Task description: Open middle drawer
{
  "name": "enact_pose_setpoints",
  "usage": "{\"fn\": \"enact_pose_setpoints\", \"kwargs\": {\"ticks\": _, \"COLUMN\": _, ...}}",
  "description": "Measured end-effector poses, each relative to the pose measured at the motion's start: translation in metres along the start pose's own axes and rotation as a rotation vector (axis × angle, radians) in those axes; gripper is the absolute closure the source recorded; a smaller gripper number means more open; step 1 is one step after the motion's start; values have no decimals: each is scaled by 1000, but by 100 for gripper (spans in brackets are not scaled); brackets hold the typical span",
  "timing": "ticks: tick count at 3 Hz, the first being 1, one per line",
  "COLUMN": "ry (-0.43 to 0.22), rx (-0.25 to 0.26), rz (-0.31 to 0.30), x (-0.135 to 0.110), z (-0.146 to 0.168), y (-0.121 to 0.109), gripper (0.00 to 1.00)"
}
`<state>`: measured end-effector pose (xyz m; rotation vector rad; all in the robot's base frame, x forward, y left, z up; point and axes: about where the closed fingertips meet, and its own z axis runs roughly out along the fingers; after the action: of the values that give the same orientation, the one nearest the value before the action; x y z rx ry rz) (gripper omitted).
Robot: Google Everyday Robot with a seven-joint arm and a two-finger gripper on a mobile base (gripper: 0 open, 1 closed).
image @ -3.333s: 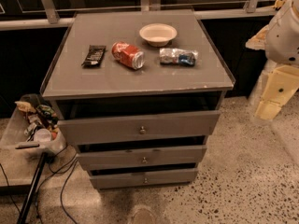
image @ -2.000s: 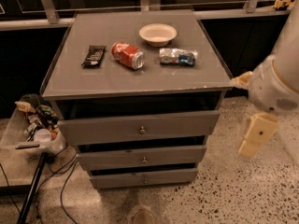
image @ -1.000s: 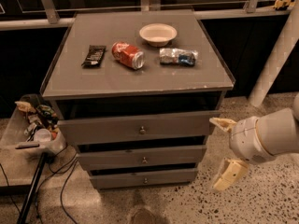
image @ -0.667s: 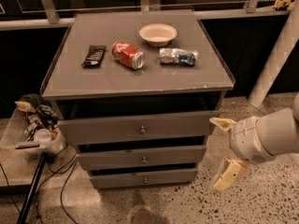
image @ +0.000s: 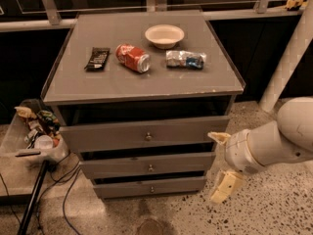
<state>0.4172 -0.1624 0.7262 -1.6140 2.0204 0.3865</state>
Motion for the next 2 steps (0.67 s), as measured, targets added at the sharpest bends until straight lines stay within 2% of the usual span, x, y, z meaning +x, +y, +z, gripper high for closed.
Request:
{"fn": "enact_pose_setpoints", "kwargs": {"ticks": 1, "ry": -24, "rx": -43, "rz": 25, "x": 16, "z": 37, "y": -4, "gripper": 0}}
{"fn": "enact_pose_setpoints", "kwargs": {"ticks": 2, "ry": -57, "rx": -62, "rz": 30, "x": 29, "z": 70, "y": -7, "gripper": 0}}
